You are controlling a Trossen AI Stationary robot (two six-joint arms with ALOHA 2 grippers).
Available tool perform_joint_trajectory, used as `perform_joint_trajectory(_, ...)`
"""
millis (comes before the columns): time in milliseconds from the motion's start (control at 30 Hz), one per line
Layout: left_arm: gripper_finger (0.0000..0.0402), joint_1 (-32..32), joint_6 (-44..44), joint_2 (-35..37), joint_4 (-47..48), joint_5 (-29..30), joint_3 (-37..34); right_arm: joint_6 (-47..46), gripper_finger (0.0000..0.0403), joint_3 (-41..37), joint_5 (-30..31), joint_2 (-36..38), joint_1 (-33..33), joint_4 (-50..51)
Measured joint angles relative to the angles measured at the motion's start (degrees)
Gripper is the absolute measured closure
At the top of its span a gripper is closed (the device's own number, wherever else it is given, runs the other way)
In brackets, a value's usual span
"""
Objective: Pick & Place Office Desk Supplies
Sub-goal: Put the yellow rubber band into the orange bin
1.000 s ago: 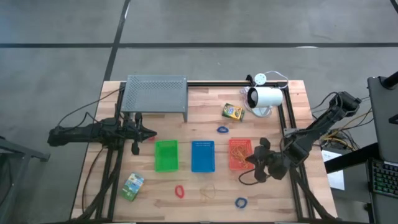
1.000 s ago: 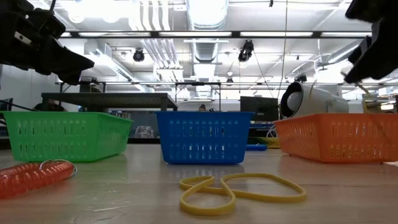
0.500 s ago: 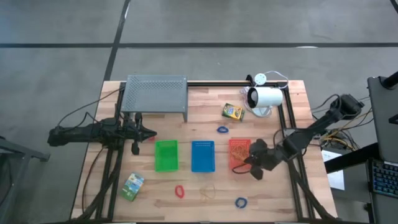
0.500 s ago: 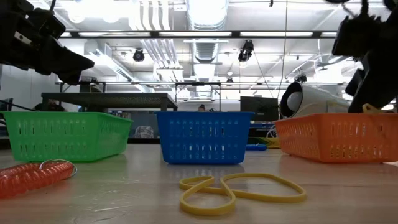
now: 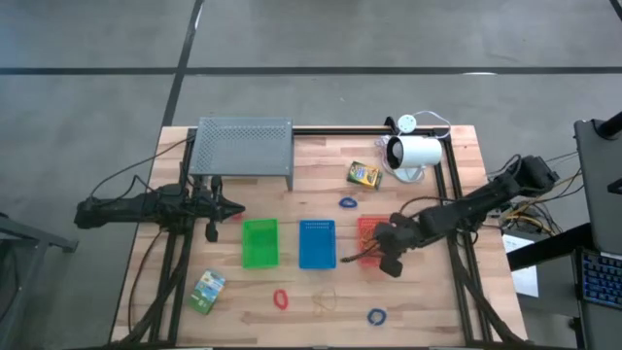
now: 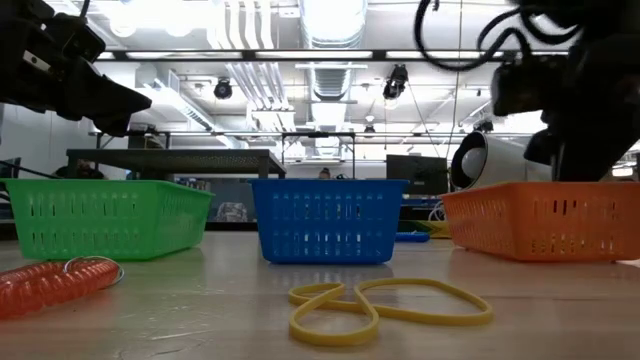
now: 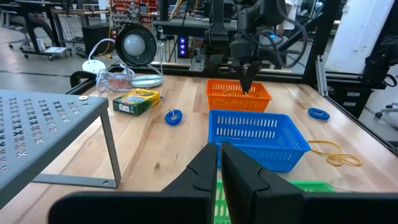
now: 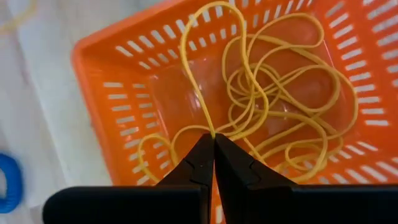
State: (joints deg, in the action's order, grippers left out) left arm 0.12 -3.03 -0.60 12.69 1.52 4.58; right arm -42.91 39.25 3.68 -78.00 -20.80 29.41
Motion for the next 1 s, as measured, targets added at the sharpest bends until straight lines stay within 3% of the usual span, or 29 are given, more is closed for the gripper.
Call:
perform_joint_trajectory(400,0.0374,-0.01,0.00,0.00,0.00,-0.01,-0.01,7.57,0.0394,9.40,-4.18,-11.32,3.79,8.73)
perform_joint_trajectory(767,0.0374,0.00,0.00,0.00,0.00,-0.01,-0.01,8.57,0.0392,12.04,-3.67,-12.15,3.77,12.01)
perform_joint_trajectory(1000,0.0374,-0.02,0.00,0.00,0.01,-0.01,-0.01,9.88,0.0331,12.10,-3.65,-11.49,3.74,11.84)
